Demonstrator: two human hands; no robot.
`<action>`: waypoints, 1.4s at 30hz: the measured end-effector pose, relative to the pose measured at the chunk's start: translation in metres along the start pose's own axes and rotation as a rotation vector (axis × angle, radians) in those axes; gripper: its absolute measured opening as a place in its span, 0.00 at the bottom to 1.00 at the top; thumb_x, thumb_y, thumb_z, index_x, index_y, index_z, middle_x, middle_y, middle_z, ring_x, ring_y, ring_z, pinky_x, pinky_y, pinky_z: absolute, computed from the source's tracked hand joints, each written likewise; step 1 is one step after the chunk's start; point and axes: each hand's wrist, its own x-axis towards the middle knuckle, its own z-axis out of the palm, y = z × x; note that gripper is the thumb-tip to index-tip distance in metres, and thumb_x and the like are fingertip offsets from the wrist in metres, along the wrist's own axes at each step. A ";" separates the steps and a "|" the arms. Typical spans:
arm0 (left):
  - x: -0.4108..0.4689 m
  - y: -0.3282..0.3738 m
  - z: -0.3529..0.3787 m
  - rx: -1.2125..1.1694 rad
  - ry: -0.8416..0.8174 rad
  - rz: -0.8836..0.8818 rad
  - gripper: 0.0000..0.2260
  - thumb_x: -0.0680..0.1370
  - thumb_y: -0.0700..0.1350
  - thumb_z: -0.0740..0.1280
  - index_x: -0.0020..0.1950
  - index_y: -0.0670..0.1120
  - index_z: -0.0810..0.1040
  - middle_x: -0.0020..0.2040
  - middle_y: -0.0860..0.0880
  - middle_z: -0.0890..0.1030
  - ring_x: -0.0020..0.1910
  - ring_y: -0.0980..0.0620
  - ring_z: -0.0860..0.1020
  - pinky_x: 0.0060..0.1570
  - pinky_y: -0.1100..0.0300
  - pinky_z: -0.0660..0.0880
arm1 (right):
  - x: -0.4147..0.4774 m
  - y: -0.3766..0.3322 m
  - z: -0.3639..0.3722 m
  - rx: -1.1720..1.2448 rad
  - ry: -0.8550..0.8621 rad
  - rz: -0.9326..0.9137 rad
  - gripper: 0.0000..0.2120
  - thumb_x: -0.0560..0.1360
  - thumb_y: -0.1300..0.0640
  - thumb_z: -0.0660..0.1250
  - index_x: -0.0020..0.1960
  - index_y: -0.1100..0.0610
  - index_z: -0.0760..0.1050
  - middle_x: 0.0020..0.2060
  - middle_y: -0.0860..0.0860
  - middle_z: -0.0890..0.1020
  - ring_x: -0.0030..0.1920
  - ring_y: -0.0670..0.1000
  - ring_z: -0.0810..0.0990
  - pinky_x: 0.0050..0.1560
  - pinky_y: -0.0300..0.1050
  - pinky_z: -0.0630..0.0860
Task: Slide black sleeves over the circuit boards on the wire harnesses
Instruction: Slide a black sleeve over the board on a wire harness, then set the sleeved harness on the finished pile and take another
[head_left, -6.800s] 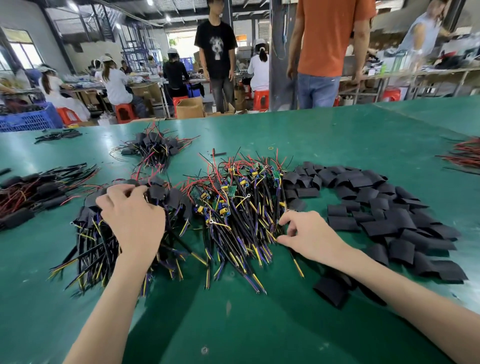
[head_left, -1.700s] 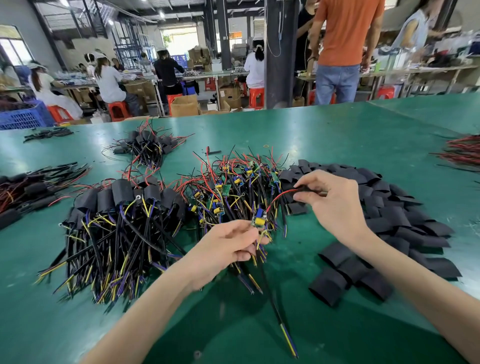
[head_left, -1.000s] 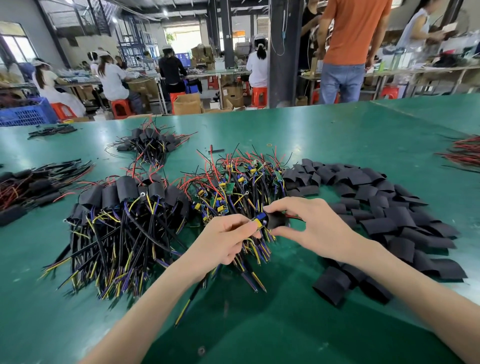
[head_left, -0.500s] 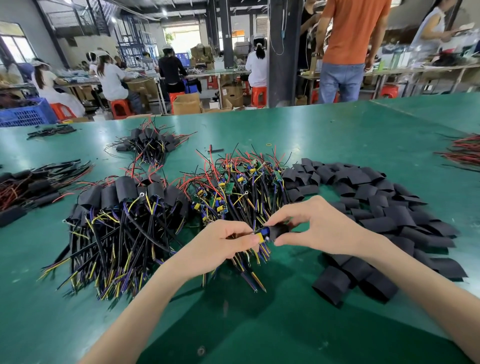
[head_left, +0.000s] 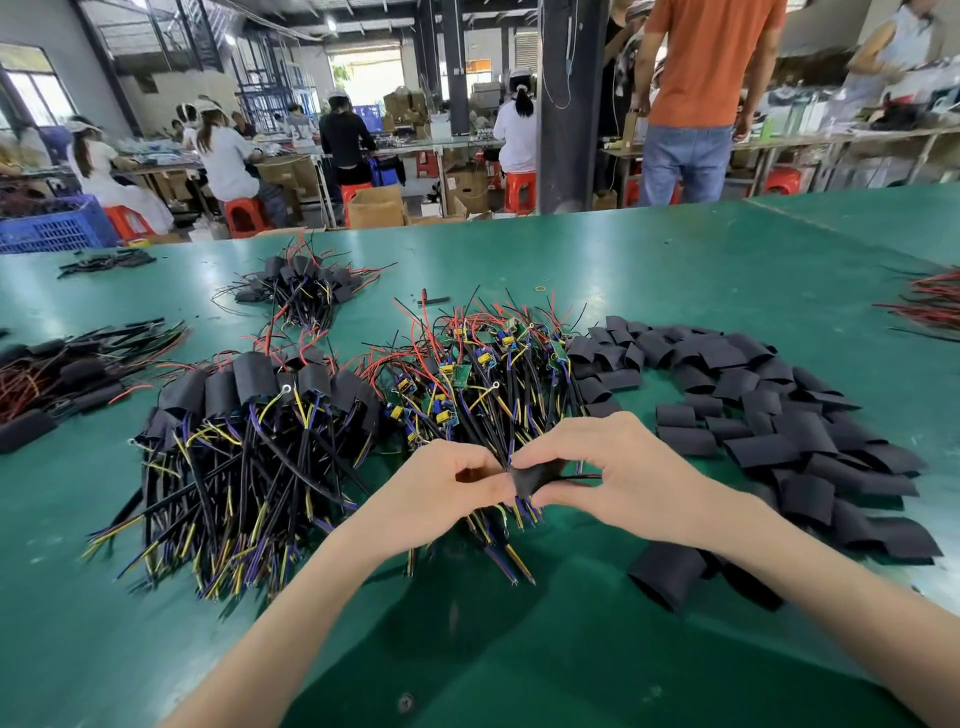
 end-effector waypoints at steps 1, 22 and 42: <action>0.001 -0.001 0.000 -0.006 0.017 -0.007 0.10 0.77 0.47 0.68 0.35 0.50 0.78 0.21 0.57 0.67 0.20 0.60 0.61 0.22 0.72 0.58 | 0.000 0.000 0.000 -0.006 0.009 -0.006 0.14 0.66 0.61 0.76 0.52 0.58 0.82 0.45 0.48 0.84 0.45 0.43 0.78 0.51 0.43 0.74; 0.002 0.000 -0.025 0.013 0.841 0.181 0.06 0.76 0.41 0.68 0.42 0.51 0.79 0.29 0.54 0.78 0.28 0.56 0.76 0.35 0.61 0.73 | 0.003 0.036 0.005 -0.142 0.325 0.227 0.20 0.75 0.53 0.68 0.65 0.54 0.70 0.57 0.48 0.77 0.58 0.46 0.75 0.62 0.45 0.70; 0.003 -0.043 -0.060 0.869 1.006 -0.109 0.09 0.71 0.34 0.66 0.49 0.41 0.82 0.51 0.41 0.77 0.54 0.38 0.69 0.53 0.46 0.63 | 0.004 0.050 0.032 -0.192 -0.005 0.323 0.11 0.77 0.52 0.63 0.58 0.52 0.77 0.47 0.46 0.77 0.53 0.47 0.69 0.56 0.44 0.63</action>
